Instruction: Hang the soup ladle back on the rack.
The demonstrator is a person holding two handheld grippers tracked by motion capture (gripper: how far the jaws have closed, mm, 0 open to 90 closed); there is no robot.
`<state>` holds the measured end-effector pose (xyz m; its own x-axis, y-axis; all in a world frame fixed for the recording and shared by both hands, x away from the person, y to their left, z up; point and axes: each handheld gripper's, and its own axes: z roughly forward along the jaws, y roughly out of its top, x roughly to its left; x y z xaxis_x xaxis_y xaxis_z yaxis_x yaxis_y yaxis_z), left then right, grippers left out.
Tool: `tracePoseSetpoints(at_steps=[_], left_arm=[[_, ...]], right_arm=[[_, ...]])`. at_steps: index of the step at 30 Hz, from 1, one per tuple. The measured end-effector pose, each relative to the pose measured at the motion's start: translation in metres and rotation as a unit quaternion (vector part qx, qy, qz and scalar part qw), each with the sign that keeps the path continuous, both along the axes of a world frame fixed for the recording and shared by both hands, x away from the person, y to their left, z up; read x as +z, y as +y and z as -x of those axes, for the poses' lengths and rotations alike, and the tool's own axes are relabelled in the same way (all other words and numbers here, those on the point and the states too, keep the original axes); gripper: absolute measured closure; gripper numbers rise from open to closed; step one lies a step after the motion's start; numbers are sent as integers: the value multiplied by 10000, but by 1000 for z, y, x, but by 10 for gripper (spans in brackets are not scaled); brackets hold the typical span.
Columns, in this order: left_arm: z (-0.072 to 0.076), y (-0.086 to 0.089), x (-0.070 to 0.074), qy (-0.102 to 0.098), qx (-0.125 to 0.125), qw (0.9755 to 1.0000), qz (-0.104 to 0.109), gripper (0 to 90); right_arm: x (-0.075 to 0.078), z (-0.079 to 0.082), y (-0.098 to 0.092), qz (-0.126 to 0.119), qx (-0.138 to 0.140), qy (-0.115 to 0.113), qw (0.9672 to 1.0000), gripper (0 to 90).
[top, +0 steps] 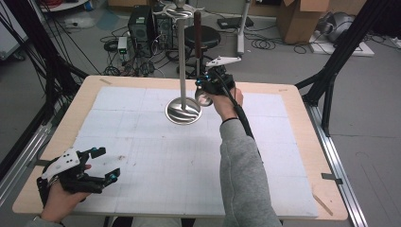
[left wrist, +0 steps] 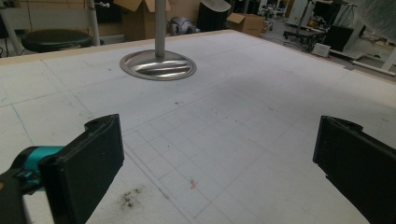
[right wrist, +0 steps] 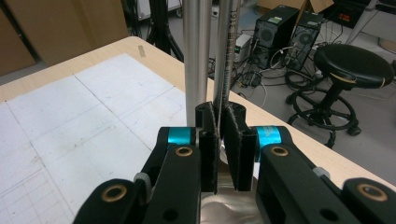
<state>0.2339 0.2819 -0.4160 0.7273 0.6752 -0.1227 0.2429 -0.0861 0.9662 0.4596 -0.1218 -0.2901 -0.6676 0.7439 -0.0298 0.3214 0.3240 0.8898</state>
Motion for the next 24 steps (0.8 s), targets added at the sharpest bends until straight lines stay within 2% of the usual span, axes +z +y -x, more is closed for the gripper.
tracePoseSetpoints(at_steps=[7,8,10,17,21,24], left_arm=[[1,-1,0,-1,14,10000,-11,24],[1,-1,0,-3,10,10000,-16,24],[0,-1,0,-2,14,10000,-11,24],[0,-1,-1,50,5,10000,-24,24],[0,-2,-2,65,-10,10000,-70,24],[0,-3,-2,75,6,9999,-74,24]], right_arm=[[0,1,1,29,4,-20,10000,828],[0,1,1,40,20,-39,10000,801],[0,2,1,3,14,-48,10000,688],[-3,6,-9,-97,61,44,9999,525],[-7,8,-18,-105,254,175,9995,385],[-10,11,-23,-141,449,138,9988,301]])
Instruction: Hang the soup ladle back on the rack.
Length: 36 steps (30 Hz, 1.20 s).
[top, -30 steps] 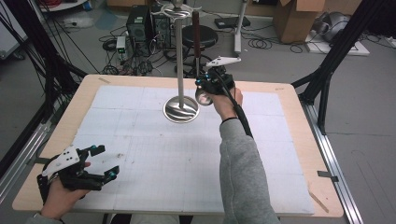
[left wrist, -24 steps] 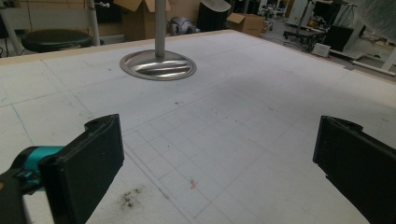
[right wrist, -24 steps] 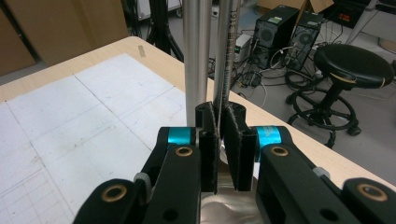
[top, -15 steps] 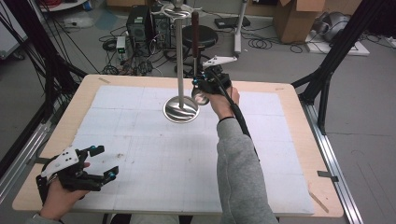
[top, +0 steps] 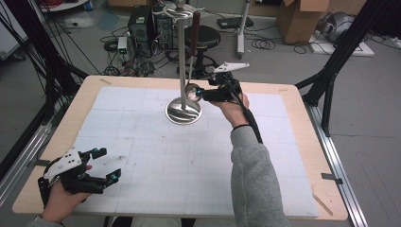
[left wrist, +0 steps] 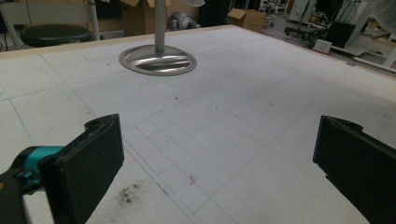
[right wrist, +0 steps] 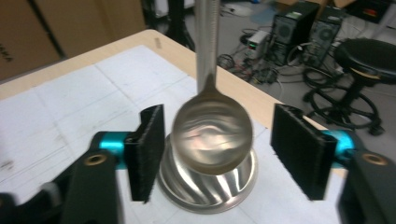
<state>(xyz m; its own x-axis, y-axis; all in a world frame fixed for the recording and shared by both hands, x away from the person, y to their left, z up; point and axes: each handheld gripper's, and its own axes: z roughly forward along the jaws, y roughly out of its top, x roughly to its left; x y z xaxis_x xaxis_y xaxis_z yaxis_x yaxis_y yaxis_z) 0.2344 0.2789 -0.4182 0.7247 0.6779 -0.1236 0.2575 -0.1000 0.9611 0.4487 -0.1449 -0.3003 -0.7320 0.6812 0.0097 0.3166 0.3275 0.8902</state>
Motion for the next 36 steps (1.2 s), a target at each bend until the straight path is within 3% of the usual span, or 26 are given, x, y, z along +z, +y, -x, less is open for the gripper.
tracePoseSetpoints(at_steps=[3,10,14,21,28,32,36], left_arm=[[0,0,0,-8,2,10000,-17,24],[1,1,1,-48,3,10000,14,24],[2,1,2,-53,37,10000,68,24],[3,7,9,-234,101,9993,269,24],[3,6,9,-243,99,9993,279,24],[3,4,8,-208,59,9995,237,24],[2,3,8,-195,58,9995,258,24]], right_arm=[[-3,5,-3,-23,187,69,9998,191],[-2,19,-13,-260,367,-156,9989,6],[-1,31,-22,-436,569,-445,9964,6],[-10,49,-40,-658,698,-662,9932,1],[-20,70,-57,-784,587,-786,9921,0],[-24,80,-65,-984,580,-696,9910,0],[-31,87,-71,-1009,615,-664,9908,0]])
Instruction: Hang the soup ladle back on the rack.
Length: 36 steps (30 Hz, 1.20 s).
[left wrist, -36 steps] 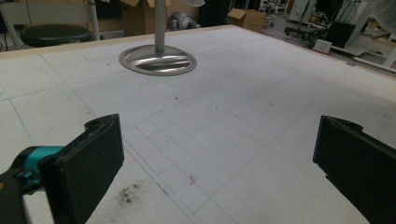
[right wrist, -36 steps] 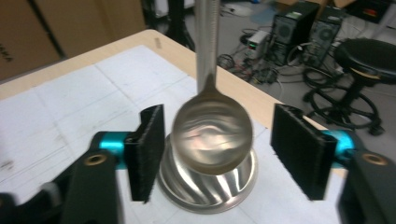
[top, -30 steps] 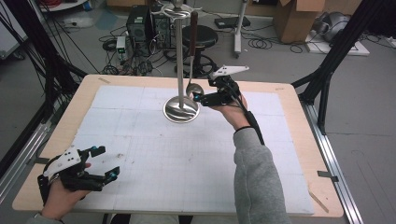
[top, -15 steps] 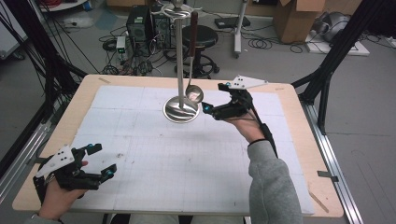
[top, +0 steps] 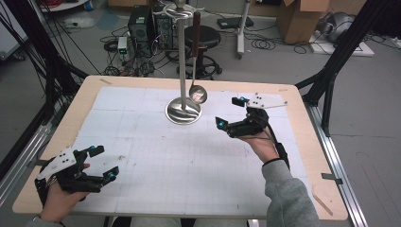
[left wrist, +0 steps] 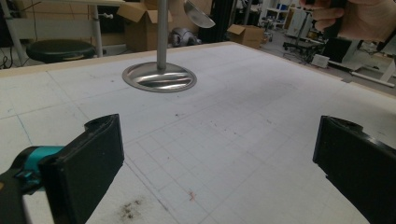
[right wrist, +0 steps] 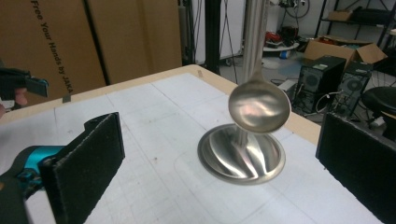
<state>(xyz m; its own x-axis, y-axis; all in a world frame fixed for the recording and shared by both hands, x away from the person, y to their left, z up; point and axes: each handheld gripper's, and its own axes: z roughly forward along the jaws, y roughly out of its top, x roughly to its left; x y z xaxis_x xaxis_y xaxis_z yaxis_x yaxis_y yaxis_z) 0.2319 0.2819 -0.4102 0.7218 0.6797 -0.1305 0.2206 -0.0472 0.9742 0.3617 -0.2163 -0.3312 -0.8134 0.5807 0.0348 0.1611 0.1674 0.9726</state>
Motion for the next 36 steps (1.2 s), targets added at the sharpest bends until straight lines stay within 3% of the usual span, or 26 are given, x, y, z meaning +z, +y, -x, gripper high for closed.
tracePoseSetpoints(at_steps=[11,22,24,36], left_arm=[[-1,0,-2,40,2,10000,-28,24],[-1,-1,-4,108,5,9999,-81,24],[-1,-1,-4,109,5,9999,-92,24],[0,2,-5,106,15,9999,-97,24]], right_arm=[[-24,11,-15,-178,-46,154,9997,0],[-46,16,-27,-110,-136,258,9995,0],[-51,16,-27,21,-160,379,9992,0],[-54,31,-33,-92,-172,384,9991,0]])
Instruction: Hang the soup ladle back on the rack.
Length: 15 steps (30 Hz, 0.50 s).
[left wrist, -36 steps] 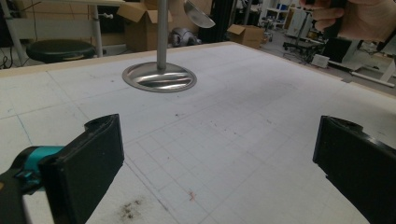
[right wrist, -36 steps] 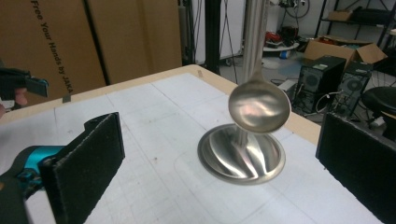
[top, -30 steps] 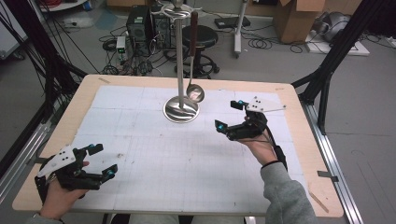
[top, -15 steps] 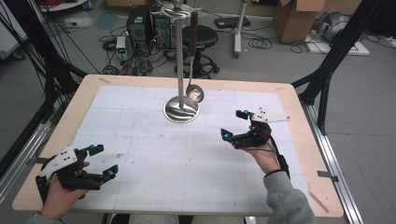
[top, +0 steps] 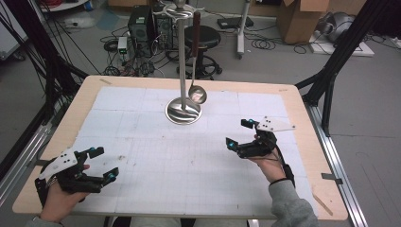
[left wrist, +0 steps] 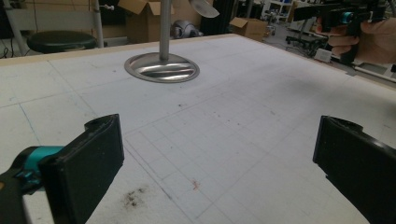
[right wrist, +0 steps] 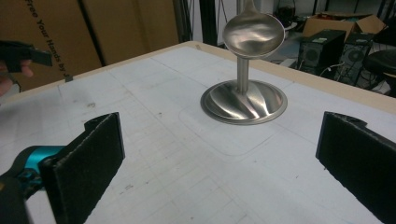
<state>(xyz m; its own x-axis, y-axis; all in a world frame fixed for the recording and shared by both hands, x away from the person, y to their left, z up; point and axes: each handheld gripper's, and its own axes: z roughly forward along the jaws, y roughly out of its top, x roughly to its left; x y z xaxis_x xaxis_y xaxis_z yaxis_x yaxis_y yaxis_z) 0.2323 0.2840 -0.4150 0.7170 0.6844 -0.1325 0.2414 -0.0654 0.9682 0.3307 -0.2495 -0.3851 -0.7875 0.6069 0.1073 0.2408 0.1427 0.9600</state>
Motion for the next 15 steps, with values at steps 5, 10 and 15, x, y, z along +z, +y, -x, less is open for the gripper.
tracePoseSetpoints(at_steps=[5,10,15], left_arm=[[0,0,0,1,-4,10000,-29,24],[1,-1,1,-36,-37,10000,20,24],[2,0,3,-63,-35,9999,100,24]], right_arm=[[-3,7,-3,119,-91,78,9999,1],[-6,15,-8,22,-151,106,9998,1],[-8,25,-15,-151,-124,162,9997,1]])
